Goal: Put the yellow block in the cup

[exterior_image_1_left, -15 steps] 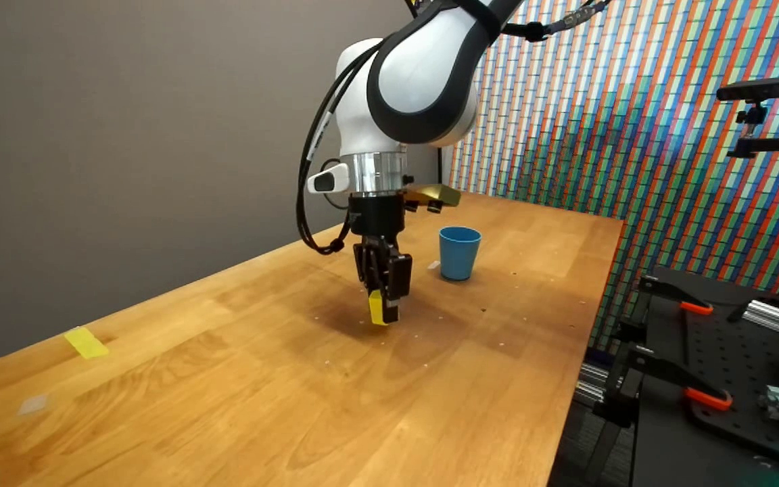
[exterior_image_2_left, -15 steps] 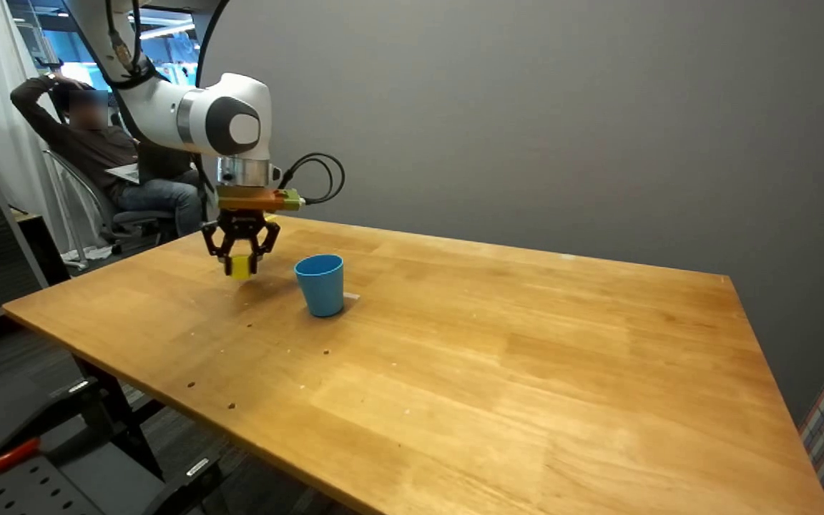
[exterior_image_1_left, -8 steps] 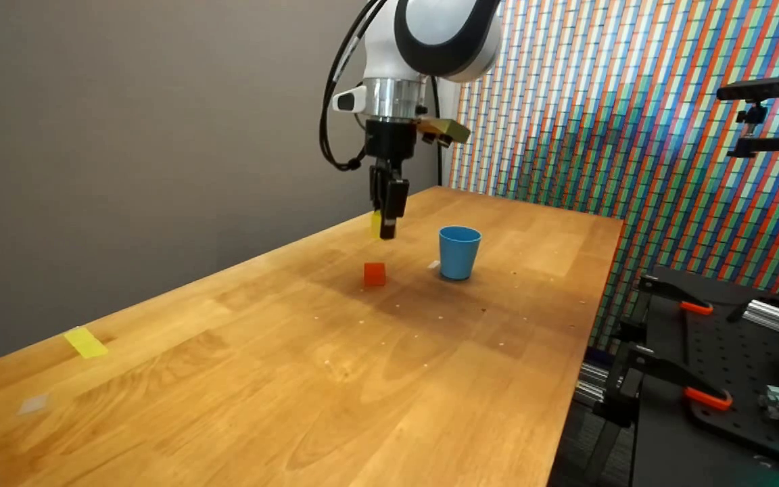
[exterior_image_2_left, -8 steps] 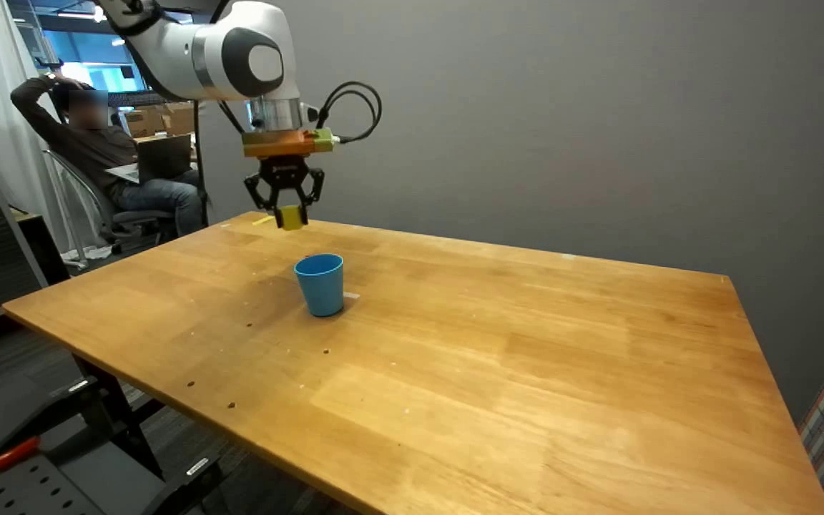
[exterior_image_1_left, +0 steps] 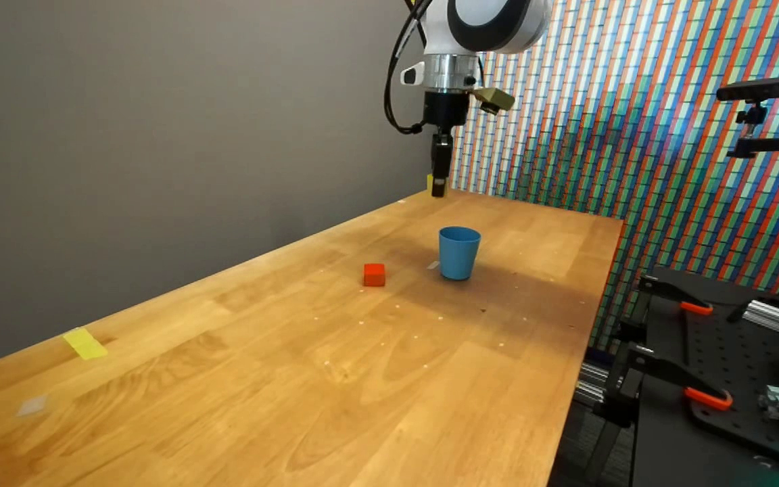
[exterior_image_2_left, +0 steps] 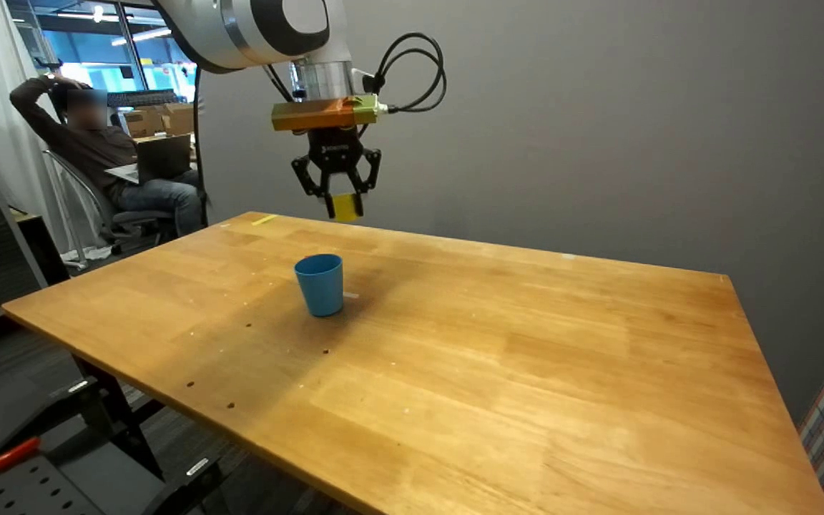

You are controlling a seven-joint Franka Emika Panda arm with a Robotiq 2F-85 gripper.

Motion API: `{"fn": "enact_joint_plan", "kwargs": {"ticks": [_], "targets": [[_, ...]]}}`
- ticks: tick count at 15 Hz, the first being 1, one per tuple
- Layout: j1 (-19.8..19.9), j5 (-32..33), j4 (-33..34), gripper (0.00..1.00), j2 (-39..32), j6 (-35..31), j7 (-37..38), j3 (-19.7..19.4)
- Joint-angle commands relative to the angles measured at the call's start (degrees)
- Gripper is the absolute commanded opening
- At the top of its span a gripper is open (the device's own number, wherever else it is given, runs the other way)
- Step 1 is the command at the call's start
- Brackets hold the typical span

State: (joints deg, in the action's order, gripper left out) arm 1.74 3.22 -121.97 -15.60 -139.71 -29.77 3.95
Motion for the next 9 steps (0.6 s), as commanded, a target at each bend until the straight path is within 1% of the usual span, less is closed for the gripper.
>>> {"fn": "enact_joint_plan", "kwargs": {"ticks": [1, 6, 9], "targets": [[1.77, -3.33, -0.86, 0.22, 1.56, 4.91, -0.26, 0.52], [2.48, -9.64, 0.06, 0.22, 1.08, 14.4, -2.77, 1.59], [2.26, -10.58, -0.75, 0.22, 0.89, 14.48, -2.73, 1.2]]}}
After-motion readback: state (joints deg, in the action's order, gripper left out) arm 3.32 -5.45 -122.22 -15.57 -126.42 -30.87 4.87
